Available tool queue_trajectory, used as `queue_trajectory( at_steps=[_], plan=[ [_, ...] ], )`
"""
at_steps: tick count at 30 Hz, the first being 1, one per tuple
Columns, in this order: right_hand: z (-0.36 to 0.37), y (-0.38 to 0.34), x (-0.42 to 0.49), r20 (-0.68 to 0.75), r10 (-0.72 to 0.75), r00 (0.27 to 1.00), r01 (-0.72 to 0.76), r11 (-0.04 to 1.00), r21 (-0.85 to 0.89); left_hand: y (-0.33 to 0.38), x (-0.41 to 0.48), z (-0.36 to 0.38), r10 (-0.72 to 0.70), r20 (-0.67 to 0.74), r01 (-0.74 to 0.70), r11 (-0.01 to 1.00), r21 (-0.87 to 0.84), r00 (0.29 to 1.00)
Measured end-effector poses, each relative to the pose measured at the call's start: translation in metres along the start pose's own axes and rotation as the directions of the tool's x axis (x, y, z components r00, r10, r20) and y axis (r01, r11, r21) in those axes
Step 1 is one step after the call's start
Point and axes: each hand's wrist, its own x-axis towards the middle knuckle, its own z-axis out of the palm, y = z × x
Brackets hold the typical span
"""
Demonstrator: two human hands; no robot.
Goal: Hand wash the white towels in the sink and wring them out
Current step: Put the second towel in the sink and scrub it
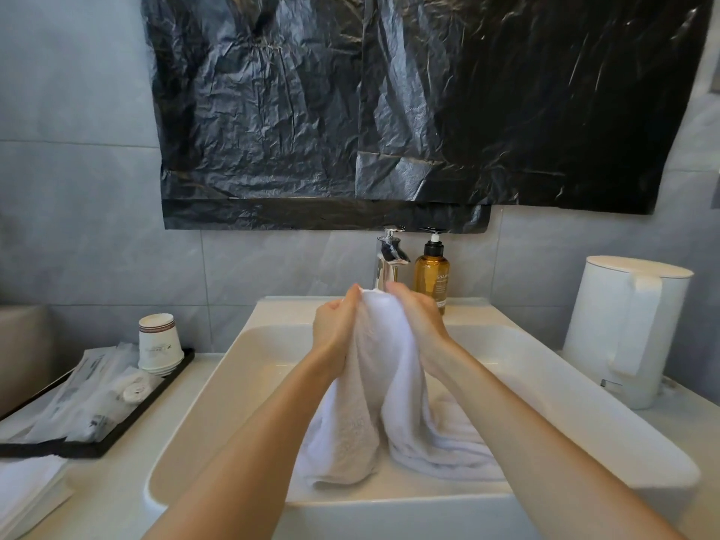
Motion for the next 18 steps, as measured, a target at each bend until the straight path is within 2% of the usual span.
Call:
queue_trajectory(
  at_steps=[2,5,7,9,12,14,16,17,18],
  plan=[
    [-0.005,-0.003,0.004,-0.079,-0.041,0.996,0.045,0.998,0.051,-0.004,0.004,-0.001,0.060,-0.025,-0.059,0.998,0.027,0.998],
    [0.002,0.004,0.000,0.049,-0.108,0.993,0.110,0.994,-0.025,0.000,0.002,0.002,0.112,-0.041,-0.111,0.993,0.028,0.993],
    [0.011,0.010,-0.006,0.110,-0.167,0.980,0.177,0.979,-0.096,0.001,-0.001,0.006,0.154,0.013,-0.154,0.988,0.030,0.988],
    [0.015,0.011,-0.005,0.013,-0.260,0.966,0.258,0.951,-0.169,-0.001,-0.005,0.013,0.194,0.071,-0.198,0.978,0.060,0.978],
    [0.010,0.011,0.001,-0.204,-0.304,0.931,0.263,0.943,-0.204,-0.005,-0.014,0.022,0.202,0.165,-0.217,0.973,0.081,0.965],
    [0.011,0.016,-0.002,-0.154,-0.335,0.930,0.288,0.921,-0.261,-0.007,-0.009,0.021,0.206,0.167,-0.224,0.970,0.098,0.964],
    [0.018,0.023,-0.007,-0.014,-0.368,0.930,0.343,0.881,-0.326,-0.007,-0.004,0.015,0.207,0.090,-0.213,0.975,0.066,0.974],
    [0.020,0.023,-0.006,0.008,-0.371,0.929,0.351,0.871,-0.344,-0.006,-0.004,0.014,0.202,0.073,-0.206,0.978,0.045,0.977],
    [0.018,0.020,-0.002,-0.029,-0.356,0.934,0.324,0.879,-0.350,-0.006,-0.003,0.014,0.199,0.089,-0.202,0.979,0.029,0.976]
  ],
)
